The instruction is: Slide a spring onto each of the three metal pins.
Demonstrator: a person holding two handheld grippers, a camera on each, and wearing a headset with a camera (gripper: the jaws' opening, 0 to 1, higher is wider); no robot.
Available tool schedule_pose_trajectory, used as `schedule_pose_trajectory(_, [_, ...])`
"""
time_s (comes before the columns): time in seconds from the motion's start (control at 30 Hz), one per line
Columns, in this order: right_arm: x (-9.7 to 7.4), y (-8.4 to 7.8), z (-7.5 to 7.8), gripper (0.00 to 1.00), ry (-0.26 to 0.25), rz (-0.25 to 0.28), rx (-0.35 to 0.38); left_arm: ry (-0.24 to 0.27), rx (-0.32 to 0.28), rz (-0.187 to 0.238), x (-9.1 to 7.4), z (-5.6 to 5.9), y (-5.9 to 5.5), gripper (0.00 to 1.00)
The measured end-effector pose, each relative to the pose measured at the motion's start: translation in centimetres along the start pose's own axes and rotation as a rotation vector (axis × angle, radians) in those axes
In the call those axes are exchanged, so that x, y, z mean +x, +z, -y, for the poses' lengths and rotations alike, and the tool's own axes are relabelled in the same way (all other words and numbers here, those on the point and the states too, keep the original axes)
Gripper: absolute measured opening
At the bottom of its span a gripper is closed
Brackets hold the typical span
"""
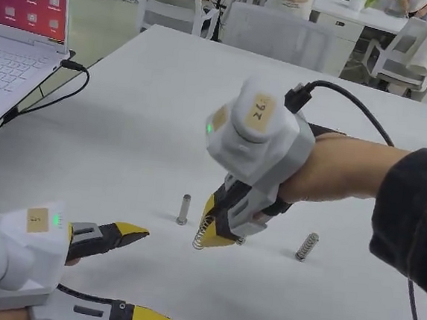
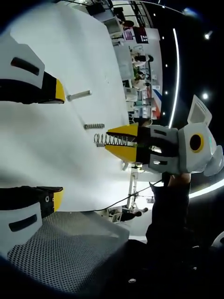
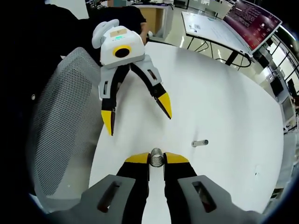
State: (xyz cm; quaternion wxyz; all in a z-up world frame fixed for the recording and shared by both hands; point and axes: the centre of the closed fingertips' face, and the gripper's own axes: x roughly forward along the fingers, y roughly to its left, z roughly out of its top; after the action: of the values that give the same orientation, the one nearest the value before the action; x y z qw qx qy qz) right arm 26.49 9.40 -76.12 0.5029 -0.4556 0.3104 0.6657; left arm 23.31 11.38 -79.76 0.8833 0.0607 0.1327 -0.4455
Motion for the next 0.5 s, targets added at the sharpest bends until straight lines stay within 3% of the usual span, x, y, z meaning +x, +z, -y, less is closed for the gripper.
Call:
schedule_pose_trajectory(0.27, [-0.4,0.6,3.5,0.09,-0.061,0.006,0.012,0.028,-0.007,0.0,-0.4,-0.7,-0.4,0.71])
schedule_pose_trajectory(0.5, [-0.3,1.1,5.7,0.09,-0.081,0.0,0.011,0.051,-0.016,-0.001,-0.9,-1.1,-0.7,0.72])
